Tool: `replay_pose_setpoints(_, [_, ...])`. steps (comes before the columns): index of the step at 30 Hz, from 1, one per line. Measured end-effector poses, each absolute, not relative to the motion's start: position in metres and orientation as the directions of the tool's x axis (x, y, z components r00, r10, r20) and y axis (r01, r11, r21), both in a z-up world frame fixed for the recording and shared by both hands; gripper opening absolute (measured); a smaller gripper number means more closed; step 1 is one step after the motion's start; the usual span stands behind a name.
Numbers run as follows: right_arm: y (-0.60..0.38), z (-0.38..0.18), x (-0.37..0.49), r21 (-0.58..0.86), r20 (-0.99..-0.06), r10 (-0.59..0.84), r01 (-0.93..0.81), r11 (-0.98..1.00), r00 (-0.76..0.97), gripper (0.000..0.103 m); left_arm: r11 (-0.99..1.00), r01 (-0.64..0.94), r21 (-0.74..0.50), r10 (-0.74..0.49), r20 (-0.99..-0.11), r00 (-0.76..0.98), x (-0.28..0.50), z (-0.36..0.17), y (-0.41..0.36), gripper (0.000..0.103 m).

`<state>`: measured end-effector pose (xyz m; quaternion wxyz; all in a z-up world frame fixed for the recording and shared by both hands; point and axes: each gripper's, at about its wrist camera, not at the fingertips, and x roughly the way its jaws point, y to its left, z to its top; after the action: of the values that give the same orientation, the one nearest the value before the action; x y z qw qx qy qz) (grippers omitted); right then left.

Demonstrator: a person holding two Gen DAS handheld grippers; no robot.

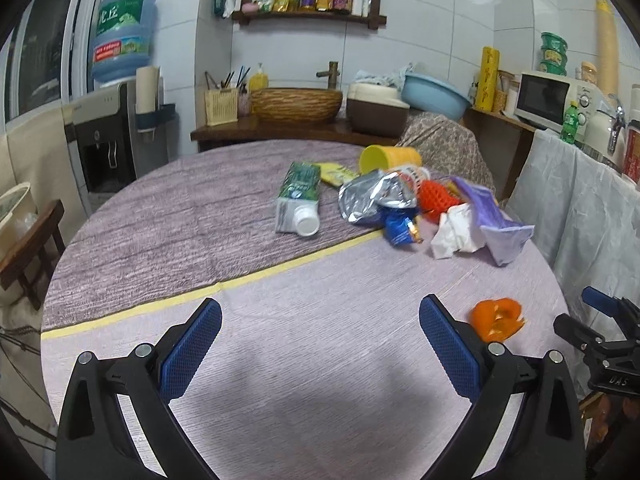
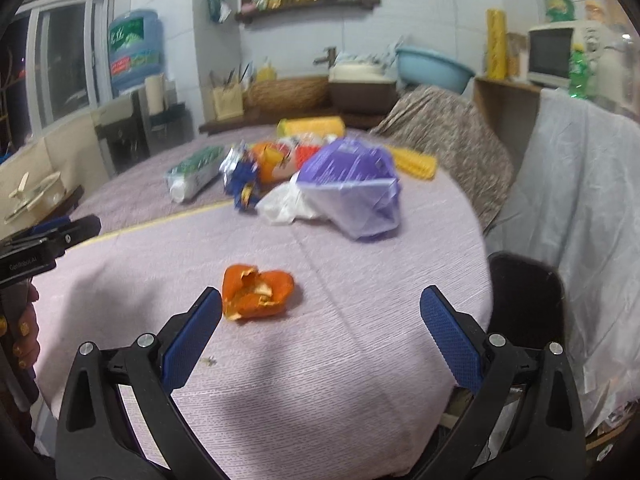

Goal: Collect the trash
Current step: 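Grasp the orange peel with the right gripper while the left gripper approaches the green carton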

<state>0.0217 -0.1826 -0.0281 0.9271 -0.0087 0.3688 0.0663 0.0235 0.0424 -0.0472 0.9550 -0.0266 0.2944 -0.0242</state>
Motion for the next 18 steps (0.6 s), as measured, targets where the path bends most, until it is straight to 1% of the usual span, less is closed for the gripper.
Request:
replay_pose_setpoints(7, [-0.155, -0.06, 0.064, 0.051, -0.795, 0.172, -0.219, 0.974, 0.582, 0.098, 0.996, 0.008, -0.09, -0.064, -0.634, 0.771, 0.046, -0.058, 0.056, 0.098])
replay_pose_setpoints(11, [-0.144, -0.069, 0.08, 0.068, -0.824, 0.19, -0.239, 0.969, 0.534, 0.098, 0.995, 0.015, -0.098, -0.076, -0.659, 0.748, 0.056, -0.059, 0.059, 0.097])
replay_pose_setpoints(13, [-0.141, -0.072, 0.086, 0.062, -0.83, 0.181, -0.236, 0.97, 0.528, 0.097, 0.997, 0.019, -0.076, -0.064, -0.659, 0.749, 0.059, -0.058, 0.057, 0.098])
replay_pose_setpoints(15, [-0.137, -0.073, 0.09, 0.051, -0.834, 0.17, -0.233, 0.971, 0.525, 0.081, 0.999, 0.024, -0.048, -0.049, -0.665, 0.745, 0.063, -0.058, 0.055, 0.098])
replay_pose_setpoints(16, [-0.135, -0.074, 0.092, 0.046, -0.838, 0.167, -0.237, 0.97, 0.52, 0.077, 0.999, 0.028, -0.039, -0.047, -0.67, 0.74, 0.065, -0.058, 0.054, 0.097])
replay_pose_setpoints(17, [-0.133, -0.075, 0.093, 0.048, -0.841, 0.171, -0.245, 0.968, 0.513, 0.069, 0.999, 0.032, -0.035, -0.047, -0.675, 0.736, 0.067, -0.058, 0.054, 0.098])
replay_pose_setpoints(18, [-0.132, -0.076, 0.094, 0.052, -0.845, 0.175, -0.247, 0.968, 0.505, 0.064, 0.999, 0.036, -0.035, -0.05, -0.679, 0.733, 0.069, -0.058, 0.055, 0.097])
